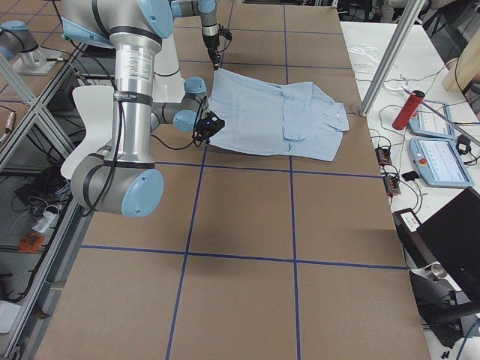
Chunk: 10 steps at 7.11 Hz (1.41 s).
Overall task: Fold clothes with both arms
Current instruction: 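Lift the hem with both grippers and fold it up toward the collar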
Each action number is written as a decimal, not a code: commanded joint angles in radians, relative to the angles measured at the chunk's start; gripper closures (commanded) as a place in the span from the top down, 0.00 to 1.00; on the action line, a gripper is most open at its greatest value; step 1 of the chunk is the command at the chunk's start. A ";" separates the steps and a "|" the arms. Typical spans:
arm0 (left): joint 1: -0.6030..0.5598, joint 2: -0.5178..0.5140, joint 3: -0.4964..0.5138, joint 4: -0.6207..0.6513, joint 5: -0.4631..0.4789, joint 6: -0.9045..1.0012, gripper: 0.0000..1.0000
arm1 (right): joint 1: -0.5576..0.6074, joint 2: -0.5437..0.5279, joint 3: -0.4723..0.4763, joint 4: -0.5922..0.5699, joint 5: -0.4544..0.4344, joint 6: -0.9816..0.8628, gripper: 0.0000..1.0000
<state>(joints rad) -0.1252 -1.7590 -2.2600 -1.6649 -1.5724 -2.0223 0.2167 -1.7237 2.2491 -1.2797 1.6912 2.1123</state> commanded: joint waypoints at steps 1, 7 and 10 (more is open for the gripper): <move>0.051 0.003 -0.058 0.022 0.000 -0.105 0.00 | -0.031 -0.024 0.043 0.000 0.001 0.000 0.00; -0.257 -0.118 -0.038 0.036 -0.014 0.075 0.00 | 0.234 0.076 0.040 -0.003 0.011 -0.087 0.00; -0.416 -0.219 0.142 0.019 -0.040 0.178 0.00 | 0.393 0.246 -0.133 -0.007 0.016 -0.194 0.00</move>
<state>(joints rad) -0.4813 -1.9241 -2.2017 -1.6417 -1.6047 -1.8732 0.5499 -1.5522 2.1973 -1.2852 1.7044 1.9789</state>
